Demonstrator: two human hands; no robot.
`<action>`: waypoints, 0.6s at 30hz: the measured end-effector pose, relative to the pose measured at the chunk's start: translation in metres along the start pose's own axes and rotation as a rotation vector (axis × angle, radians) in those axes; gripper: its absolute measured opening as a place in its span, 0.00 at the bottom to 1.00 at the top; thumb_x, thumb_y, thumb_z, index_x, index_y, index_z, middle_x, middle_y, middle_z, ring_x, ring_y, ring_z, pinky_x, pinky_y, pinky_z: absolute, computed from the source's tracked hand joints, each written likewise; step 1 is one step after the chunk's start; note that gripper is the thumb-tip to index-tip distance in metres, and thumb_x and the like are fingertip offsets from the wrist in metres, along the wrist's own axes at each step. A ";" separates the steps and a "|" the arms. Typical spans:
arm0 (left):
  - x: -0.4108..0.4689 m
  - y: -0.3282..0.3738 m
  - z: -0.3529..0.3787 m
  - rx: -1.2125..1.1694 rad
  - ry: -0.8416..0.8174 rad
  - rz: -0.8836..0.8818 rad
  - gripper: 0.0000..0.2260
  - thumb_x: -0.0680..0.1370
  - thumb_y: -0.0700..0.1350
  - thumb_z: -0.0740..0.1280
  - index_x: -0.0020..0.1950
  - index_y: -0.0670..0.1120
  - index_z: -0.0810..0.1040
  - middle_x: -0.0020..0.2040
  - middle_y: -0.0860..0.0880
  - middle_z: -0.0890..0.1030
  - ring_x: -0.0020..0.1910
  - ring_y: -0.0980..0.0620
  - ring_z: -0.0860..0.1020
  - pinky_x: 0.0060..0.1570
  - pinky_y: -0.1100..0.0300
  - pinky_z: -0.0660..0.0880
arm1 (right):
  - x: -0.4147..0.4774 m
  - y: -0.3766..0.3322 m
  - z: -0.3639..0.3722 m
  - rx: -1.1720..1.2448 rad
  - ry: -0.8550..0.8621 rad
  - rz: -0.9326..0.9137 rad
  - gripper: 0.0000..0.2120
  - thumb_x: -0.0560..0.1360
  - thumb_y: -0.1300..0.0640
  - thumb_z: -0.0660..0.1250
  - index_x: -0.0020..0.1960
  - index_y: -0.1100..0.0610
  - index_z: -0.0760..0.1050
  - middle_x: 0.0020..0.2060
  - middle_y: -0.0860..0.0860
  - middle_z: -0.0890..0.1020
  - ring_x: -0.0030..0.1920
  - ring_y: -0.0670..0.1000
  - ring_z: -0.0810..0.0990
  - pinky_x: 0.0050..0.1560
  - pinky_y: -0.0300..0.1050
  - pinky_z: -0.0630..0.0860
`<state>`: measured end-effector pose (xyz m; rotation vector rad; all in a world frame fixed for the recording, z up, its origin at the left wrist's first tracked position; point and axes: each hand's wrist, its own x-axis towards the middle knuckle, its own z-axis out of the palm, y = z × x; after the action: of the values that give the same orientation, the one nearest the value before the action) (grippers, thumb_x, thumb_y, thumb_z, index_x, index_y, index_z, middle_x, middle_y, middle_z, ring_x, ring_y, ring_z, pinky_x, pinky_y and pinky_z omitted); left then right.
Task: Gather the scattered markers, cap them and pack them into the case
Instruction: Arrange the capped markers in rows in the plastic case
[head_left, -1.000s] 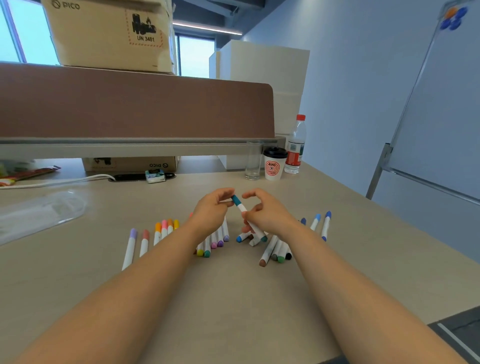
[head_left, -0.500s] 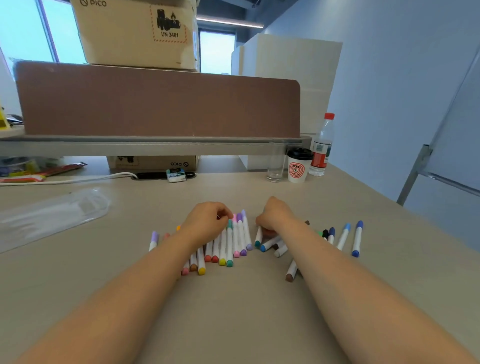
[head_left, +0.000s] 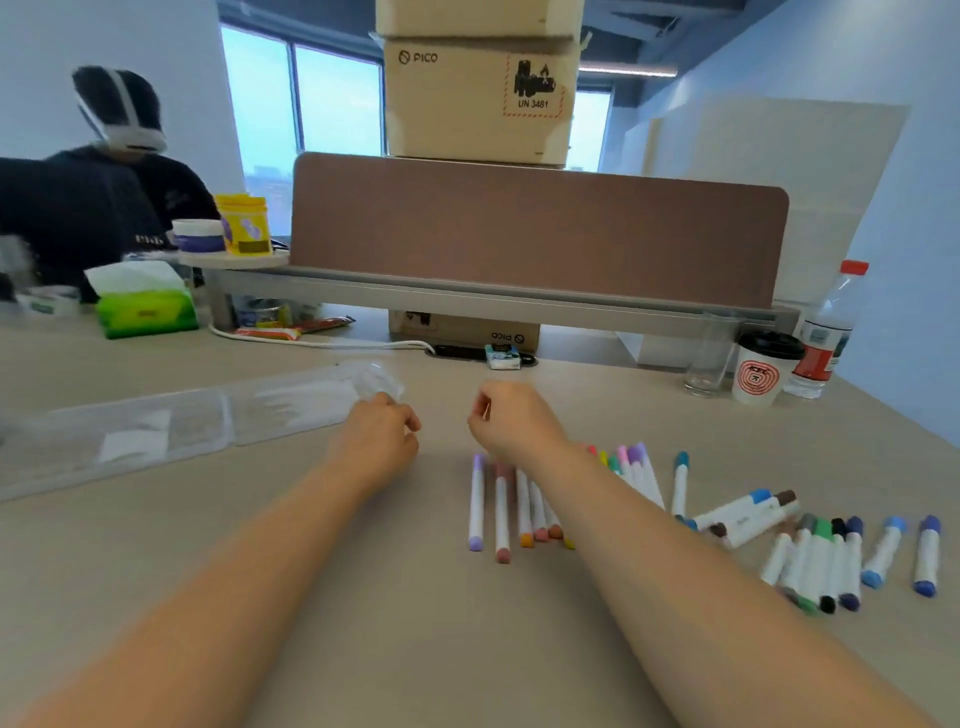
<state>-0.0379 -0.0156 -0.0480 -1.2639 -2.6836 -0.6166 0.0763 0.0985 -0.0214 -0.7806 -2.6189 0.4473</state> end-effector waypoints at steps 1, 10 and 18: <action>-0.003 -0.020 -0.005 0.046 0.006 -0.053 0.14 0.78 0.43 0.61 0.63 0.47 0.75 0.65 0.45 0.70 0.63 0.45 0.69 0.63 0.53 0.68 | 0.004 -0.015 0.010 -0.002 -0.040 -0.063 0.08 0.76 0.57 0.60 0.50 0.57 0.75 0.49 0.56 0.80 0.51 0.56 0.77 0.51 0.48 0.76; -0.041 -0.156 -0.041 0.296 -0.114 -0.372 0.21 0.79 0.39 0.51 0.73 0.44 0.59 0.71 0.41 0.64 0.70 0.41 0.62 0.68 0.47 0.62 | 0.039 -0.110 0.092 -0.114 -0.331 -0.414 0.24 0.79 0.60 0.55 0.74 0.50 0.58 0.74 0.51 0.62 0.73 0.55 0.58 0.71 0.52 0.58; -0.065 -0.196 -0.047 0.110 0.029 -0.136 0.12 0.78 0.38 0.59 0.57 0.48 0.78 0.55 0.49 0.77 0.56 0.47 0.75 0.56 0.52 0.72 | 0.043 -0.129 0.119 -0.227 -0.194 -0.454 0.09 0.78 0.59 0.58 0.56 0.54 0.73 0.56 0.53 0.74 0.59 0.57 0.70 0.54 0.47 0.65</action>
<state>-0.1485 -0.1931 -0.0836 -1.0443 -2.7546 -0.4901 -0.0674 -0.0021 -0.0645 -0.1901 -2.9456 0.0997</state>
